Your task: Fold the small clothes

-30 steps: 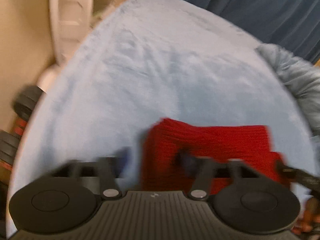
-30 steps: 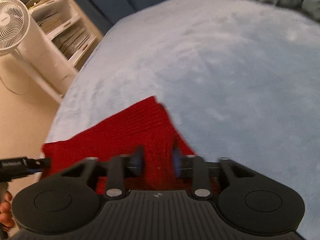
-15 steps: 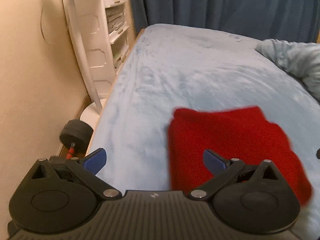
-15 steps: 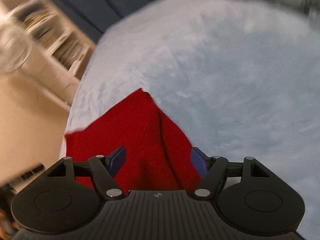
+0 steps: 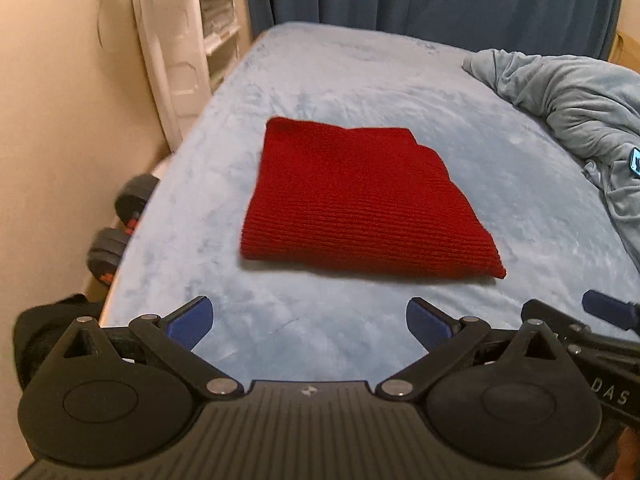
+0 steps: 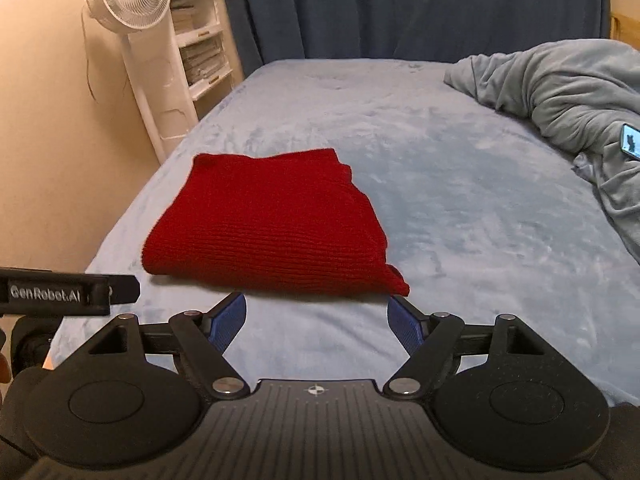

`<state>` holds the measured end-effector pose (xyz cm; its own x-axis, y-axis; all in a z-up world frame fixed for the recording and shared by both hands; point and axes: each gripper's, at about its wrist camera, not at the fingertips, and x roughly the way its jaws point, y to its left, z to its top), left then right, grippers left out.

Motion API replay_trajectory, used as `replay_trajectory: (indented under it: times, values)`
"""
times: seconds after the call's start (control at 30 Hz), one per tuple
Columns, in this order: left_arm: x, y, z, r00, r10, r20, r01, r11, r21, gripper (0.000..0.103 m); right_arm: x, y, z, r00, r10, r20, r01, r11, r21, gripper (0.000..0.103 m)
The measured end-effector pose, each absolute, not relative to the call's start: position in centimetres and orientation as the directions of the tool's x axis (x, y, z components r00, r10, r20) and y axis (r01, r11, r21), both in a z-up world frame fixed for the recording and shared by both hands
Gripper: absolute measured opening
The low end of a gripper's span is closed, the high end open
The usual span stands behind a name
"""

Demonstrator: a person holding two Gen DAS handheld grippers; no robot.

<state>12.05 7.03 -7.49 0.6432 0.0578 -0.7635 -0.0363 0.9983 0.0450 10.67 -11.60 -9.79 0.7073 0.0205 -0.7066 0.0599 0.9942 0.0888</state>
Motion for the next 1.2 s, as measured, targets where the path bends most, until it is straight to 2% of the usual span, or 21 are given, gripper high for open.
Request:
replay_trajectory:
  times: [0.37, 0.5, 1.2]
  values:
    - [9.3, 6.5, -6.1, 0.678, 0.135, -0.722, -0.062, 0.990, 0.127, 0.103, 8.8, -10.6, -9.1, 0.714, 0.012, -0.700, 0.042, 0.997, 0.059, 0.079]
    - [9.1, 6.9, -5.9, 0.677, 0.113, -0.728, -0.059, 0.993, 0.099, 0.103, 8.6, -10.3, -8.9, 0.715, 0.018, -0.699, 0.030, 0.998, 0.056, 0.079]
    - [9.1, 6.8, -5.9, 0.674, 0.112, -0.730, -0.046, 0.993, 0.110, 0.103, 9.0, -10.3, -9.3, 0.704, 0.009, -0.711, 0.039, 0.998, 0.052, 0.079]
